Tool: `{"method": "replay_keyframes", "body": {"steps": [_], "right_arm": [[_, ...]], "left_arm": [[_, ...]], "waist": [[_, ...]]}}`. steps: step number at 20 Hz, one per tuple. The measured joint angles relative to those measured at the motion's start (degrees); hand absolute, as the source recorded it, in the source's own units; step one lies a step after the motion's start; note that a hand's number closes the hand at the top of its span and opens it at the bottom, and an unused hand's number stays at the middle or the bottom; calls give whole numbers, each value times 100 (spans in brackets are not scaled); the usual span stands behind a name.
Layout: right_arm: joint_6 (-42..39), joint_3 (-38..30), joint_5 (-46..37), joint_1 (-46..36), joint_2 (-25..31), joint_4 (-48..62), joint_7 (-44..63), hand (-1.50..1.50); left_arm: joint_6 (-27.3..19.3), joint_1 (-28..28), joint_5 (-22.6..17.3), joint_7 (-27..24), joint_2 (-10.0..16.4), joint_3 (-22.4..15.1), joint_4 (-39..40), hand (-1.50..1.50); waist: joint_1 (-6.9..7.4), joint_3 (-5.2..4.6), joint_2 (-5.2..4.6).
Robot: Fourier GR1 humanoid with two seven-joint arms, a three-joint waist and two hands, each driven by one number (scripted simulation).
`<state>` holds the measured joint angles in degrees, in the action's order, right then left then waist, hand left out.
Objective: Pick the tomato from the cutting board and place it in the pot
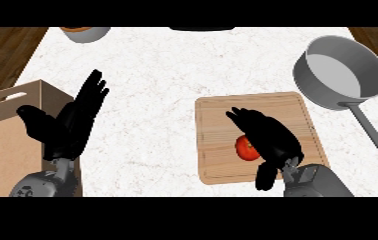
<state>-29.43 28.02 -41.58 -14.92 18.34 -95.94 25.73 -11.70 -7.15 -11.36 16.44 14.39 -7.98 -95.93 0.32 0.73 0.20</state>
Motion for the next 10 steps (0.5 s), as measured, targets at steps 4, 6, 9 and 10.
{"method": "replay_keyframes", "body": {"steps": [4, 6, 9, 10], "right_arm": [[-61, 63, -295, -14, -126, 233, 88, -150], [-48, 57, -418, -35, -115, 444, -31, -150], [-128, 18, -565, -127, -206, 700, -95, -150], [-126, 22, -628, -71, -196, 694, -131, -150]], "left_arm": [[7, 21, 1, 176, 17, 29, -161, 0], [-9, 96, 79, 4, -101, -46, -107, 0], [35, 98, 83, -38, -136, 5, -116, 0], [47, 130, 90, -18, -151, 5, -157, 0]], "waist": [[-1, -10, -2], [-4, -8, -1], [-4, -3, 2], [-7, -3, 3]]}}
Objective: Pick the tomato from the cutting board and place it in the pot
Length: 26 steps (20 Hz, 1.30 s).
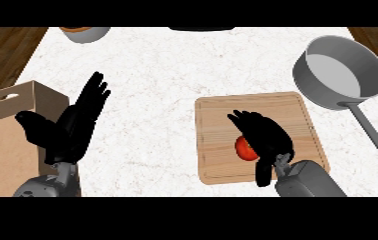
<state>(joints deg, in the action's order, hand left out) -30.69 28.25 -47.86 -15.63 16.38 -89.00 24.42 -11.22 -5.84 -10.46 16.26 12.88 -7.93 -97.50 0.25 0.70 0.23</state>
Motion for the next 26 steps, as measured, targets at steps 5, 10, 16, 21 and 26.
{"method": "replay_keyframes", "body": {"steps": [5, 10, 16, 21, 26], "right_arm": [[31, -46, -248, 55, -190, 198, -114, 150], [340, -116, -227, 2, -203, 421, -901, 150], [580, -171, -462, 8, -320, 543, -1333, 150], [970, -1436, -107, 658, 531, 459, -1365, 150], [1317, -3107, 499, 1325, 1443, 842, -1534, 150]], "left_arm": [[12, 4, 70, 211, -19, 40, -146, 0], [6, -78, 128, 213, -23, 77, -53, 0], [54, -78, 190, 108, -118, 86, 62, 0], [35, 134, 65, 104, 43, 255, -49, 0], [-82, 316, 53, 58, 81, 241, -185, 0]], "waist": [[-1, -4, -2], [1, 0, -5], [-1, 14, 1], [-258, 17, 26], [-420, 15, 35]]}}
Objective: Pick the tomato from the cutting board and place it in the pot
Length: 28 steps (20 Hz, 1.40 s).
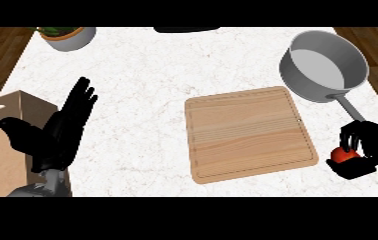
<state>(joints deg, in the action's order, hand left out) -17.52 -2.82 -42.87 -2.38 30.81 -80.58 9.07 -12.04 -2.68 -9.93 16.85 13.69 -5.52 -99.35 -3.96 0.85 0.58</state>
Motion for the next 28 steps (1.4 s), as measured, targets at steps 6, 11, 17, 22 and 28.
{"method": "replay_keyframes", "body": {"steps": [6, 11, 17, 22, 28], "right_arm": [[827, -1417, 287, 732, 692, 136, -548, 150], [837, -2450, 898, 1276, 1062, -408, -1046, 150], [444, -3536, 1726, 1483, 1405, -1426, -1293, 150], [27, -4151, 2477, 1264, 1530, -2137, -1240, 150], [-496, -4266, 3151, 596, 1777, -2734, -186, 150]], "left_arm": [[44, -109, -63, -48, 37, -9, 73, 0], [68, -165, -118, 42, 64, -35, 55, 0], [-24, -208, -68, 109, 34, -137, 59, 0], [-65, -289, -21, 132, 29, -216, 75, 0], [-19, -350, 0, 31, -58, -262, 130, 0]], "waist": [[109, -21, -4], [187, -39, 0], [210, -47, 9], [276, -46, 1], [375, -48, -18]]}}
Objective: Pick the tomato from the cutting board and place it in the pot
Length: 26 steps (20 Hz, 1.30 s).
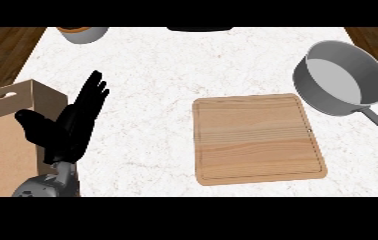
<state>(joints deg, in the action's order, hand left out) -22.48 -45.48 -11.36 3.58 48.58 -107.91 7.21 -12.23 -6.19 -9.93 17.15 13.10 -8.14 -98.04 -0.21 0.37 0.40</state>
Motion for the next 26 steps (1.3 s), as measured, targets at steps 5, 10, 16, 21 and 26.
{"method": "replay_keyframes", "body": {"steps": [5, 10, 16, 21, 26], "right_arm": [[63, 631, -82, -752, 166, 291, 729, 150], [333, 1408, -510, -1497, 207, 1006, 1001, 150], [700, 2228, -1091, -2319, 97, 2241, 652, 150], [658, 2592, -1202, -2645, -156, 2917, 506, -150], [625, 2701, -990, -2842, -735, 3378, 899, -150]], "left_arm": [[26, -84, 16, 60, -52, -34, 48, 0], [65, -80, 10, 88, -70, -26, -29, 0], [131, -142, 37, 54, -99, -5, 57, 0], [82, -137, 89, 22, -140, -18, 84, 0], [136, -83, 39, 29, -88, 41, 24, 0]], "waist": [[82, 3, -22], [122, 5, -28], [141, 8, -38], [126, 17, -28], [107, 15, -23]]}}
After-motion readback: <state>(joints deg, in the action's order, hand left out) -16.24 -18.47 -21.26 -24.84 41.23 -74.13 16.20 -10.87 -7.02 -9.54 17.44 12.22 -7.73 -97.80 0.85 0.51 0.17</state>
